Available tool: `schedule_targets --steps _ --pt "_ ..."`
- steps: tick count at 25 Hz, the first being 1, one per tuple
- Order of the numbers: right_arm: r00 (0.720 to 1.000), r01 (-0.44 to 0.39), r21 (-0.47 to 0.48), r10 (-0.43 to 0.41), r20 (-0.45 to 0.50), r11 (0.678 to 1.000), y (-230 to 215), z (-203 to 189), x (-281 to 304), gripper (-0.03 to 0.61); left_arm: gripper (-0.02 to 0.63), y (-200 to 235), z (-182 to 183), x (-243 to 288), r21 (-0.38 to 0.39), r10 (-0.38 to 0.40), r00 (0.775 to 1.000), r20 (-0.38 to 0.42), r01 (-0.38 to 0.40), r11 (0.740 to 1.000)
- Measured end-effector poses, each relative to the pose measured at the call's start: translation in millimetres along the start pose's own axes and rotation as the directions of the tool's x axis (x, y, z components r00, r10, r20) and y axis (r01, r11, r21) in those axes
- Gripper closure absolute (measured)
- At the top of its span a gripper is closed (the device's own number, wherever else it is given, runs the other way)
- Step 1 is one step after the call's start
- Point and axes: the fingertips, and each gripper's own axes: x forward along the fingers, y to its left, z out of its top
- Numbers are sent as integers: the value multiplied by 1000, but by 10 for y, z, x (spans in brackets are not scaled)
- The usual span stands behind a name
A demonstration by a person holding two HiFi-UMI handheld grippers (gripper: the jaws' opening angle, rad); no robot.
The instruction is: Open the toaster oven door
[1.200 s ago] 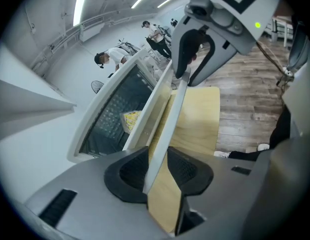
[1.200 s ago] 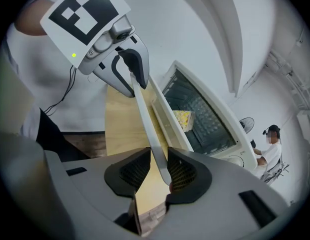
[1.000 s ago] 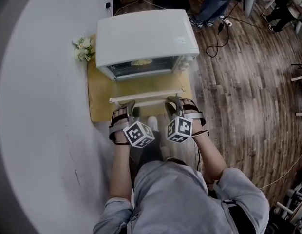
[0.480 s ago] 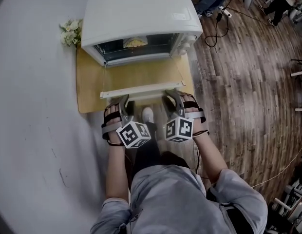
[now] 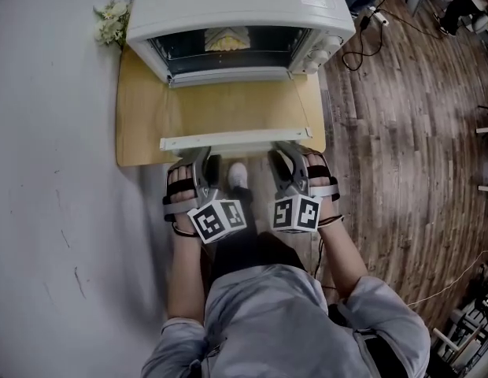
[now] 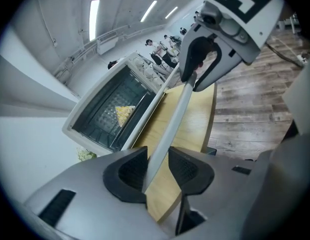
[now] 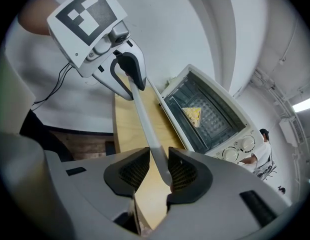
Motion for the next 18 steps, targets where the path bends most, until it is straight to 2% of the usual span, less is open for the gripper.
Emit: schedule_targets --steps 10,18 --pt "999 13 -30 -12 34 999 249 -139 73 474 489 -239 -136 75 10 82 995 58 -83 997" --pt "1000 3 15 -3 28 1000 379 -204 112 474 491 -369 -215 115 -3 82 994 69 -82 997"
